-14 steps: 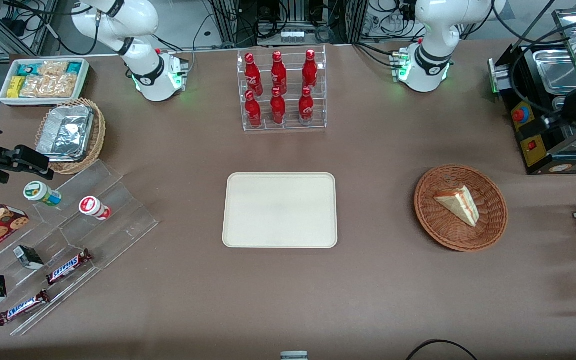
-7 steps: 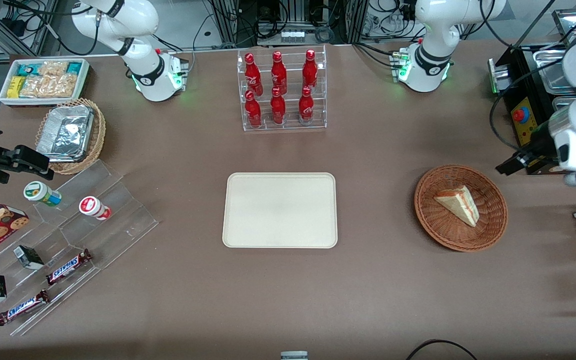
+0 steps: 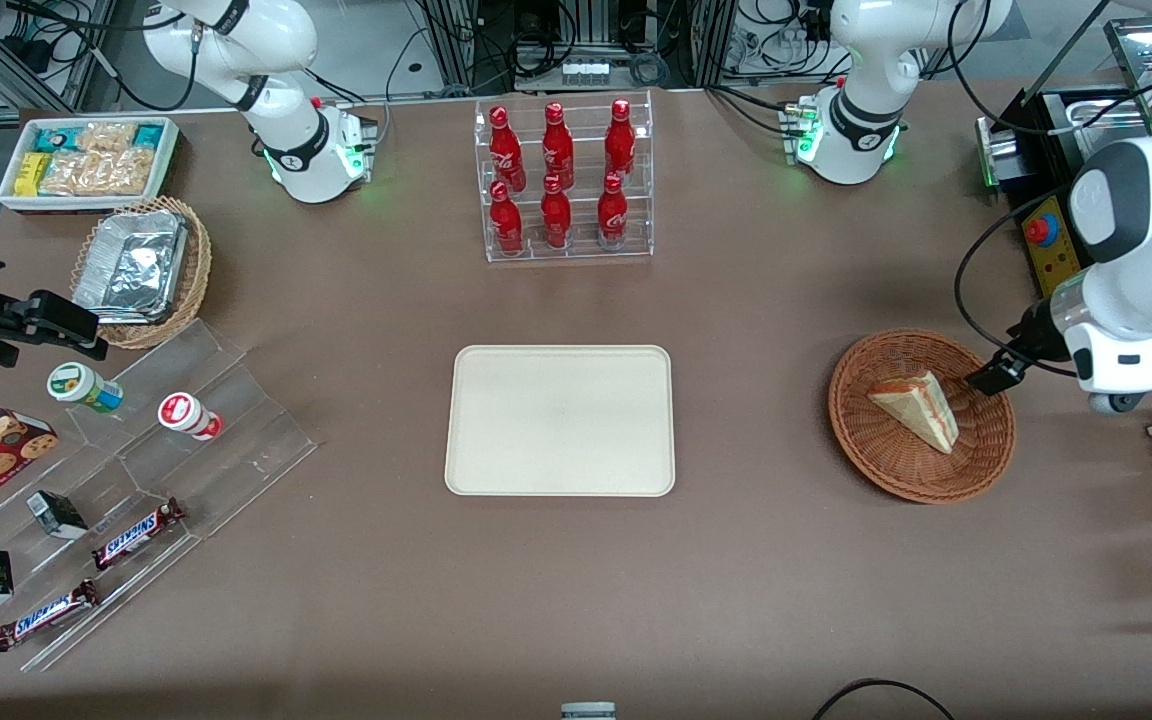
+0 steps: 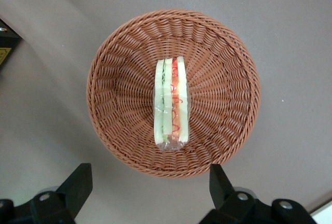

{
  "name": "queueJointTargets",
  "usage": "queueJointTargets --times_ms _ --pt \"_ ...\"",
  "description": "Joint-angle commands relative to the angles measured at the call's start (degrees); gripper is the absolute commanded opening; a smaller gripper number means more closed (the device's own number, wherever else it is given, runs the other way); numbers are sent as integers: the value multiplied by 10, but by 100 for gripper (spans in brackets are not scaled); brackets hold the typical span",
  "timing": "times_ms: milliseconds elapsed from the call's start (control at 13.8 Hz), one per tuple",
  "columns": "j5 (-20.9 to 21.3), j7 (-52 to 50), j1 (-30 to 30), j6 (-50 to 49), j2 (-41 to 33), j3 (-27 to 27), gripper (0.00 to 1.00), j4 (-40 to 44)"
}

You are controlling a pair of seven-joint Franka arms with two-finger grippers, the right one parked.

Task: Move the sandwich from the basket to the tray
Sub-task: 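Move the open left gripper down over the sandwich in the wicker basket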

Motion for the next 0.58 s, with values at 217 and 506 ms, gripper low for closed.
queueJointTargets --times_ms 217,506 --pt "-2 -54 -6 98 1 -2 100 -74" --pt "-3 -70 -8 130 15 -2 100 -86"
